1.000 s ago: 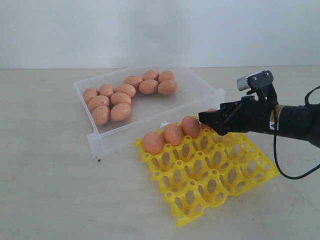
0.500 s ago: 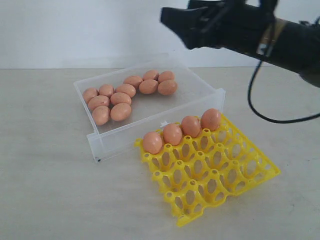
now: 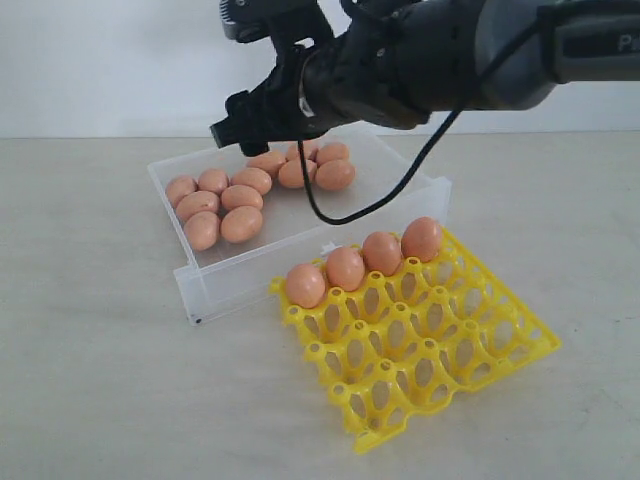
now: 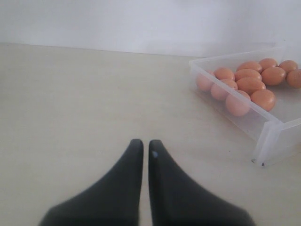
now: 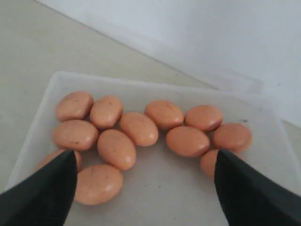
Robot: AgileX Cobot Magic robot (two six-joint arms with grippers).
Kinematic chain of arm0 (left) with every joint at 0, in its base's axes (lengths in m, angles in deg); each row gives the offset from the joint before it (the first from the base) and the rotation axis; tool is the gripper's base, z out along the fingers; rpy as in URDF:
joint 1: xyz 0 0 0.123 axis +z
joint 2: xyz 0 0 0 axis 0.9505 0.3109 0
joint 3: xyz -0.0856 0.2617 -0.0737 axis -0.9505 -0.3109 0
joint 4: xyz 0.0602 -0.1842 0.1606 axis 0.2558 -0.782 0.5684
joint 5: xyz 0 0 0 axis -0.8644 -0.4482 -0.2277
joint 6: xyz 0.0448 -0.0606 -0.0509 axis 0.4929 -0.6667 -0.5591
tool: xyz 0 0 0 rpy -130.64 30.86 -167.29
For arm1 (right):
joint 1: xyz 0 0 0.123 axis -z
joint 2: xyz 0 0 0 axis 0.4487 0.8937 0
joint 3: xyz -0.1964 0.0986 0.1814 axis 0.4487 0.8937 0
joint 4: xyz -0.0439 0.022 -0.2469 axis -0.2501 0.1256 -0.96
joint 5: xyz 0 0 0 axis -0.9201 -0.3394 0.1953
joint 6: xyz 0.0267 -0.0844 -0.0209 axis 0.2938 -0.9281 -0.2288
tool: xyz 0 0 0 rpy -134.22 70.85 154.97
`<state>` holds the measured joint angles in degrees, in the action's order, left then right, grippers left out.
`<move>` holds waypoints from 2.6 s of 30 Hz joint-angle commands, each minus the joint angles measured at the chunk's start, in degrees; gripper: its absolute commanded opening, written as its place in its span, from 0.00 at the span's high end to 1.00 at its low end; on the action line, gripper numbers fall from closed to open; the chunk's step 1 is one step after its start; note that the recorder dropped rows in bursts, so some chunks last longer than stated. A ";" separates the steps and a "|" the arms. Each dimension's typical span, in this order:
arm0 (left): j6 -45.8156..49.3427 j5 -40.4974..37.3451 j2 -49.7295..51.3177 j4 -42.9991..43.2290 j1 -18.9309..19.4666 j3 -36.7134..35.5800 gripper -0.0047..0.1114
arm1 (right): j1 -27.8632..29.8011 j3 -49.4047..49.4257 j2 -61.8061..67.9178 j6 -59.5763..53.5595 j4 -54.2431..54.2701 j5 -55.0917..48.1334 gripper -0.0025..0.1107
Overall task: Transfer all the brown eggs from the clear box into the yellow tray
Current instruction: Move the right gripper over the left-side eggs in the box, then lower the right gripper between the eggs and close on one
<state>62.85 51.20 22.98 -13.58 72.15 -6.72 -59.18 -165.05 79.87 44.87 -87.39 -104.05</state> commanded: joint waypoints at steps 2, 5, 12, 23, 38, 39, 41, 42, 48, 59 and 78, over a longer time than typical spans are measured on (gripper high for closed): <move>-0.06 0.23 -0.20 -0.15 0.17 -0.15 0.92 | -3.14 -1.94 0.84 -26.93 27.49 -4.43 0.35; -0.06 0.23 -0.20 -0.15 0.17 -0.15 0.92 | -4.54 -3.60 0.99 -43.53 37.16 -15.89 0.38; -0.06 0.23 -0.20 -0.15 0.17 -0.15 0.92 | -4.65 -4.71 0.99 -55.45 27.83 -22.30 0.73; -0.06 0.23 -0.20 -0.15 0.17 -0.15 0.92 | -4.68 -4.71 1.20 -81.11 26.83 -4.66 0.39; -0.06 0.23 -0.20 -0.15 0.17 -0.15 0.92 | -4.57 -4.84 11.20 -56.64 51.78 -3.21 0.79; -0.06 0.23 -0.20 -0.15 0.17 -0.15 0.92 | -4.57 -4.84 11.34 -53.87 51.78 -4.75 0.79; -0.06 0.23 -0.20 -0.15 0.17 -0.15 0.92 | -4.57 -4.84 11.60 -48.53 51.78 -6.54 0.79; -0.06 0.23 -0.20 -0.15 0.17 -0.15 0.92 | -4.57 -4.84 11.74 -46.10 51.78 -6.54 0.79; -0.06 0.23 -0.20 -0.15 0.17 -0.15 0.92 | -4.34 -5.49 11.83 -30.95 51.78 0.20 0.78; -0.06 0.23 -0.20 -0.15 0.17 -0.15 0.92 | 0.25 -5.91 14.30 8.74 51.78 7.32 0.45; -0.06 0.23 -0.20 -0.15 0.17 -0.15 0.92 | 0.68 -6.04 20.82 20.59 51.78 12.91 0.45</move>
<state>62.85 51.20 22.98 -13.58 72.15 -6.72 -58.71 -171.73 98.32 64.94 -35.23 -89.90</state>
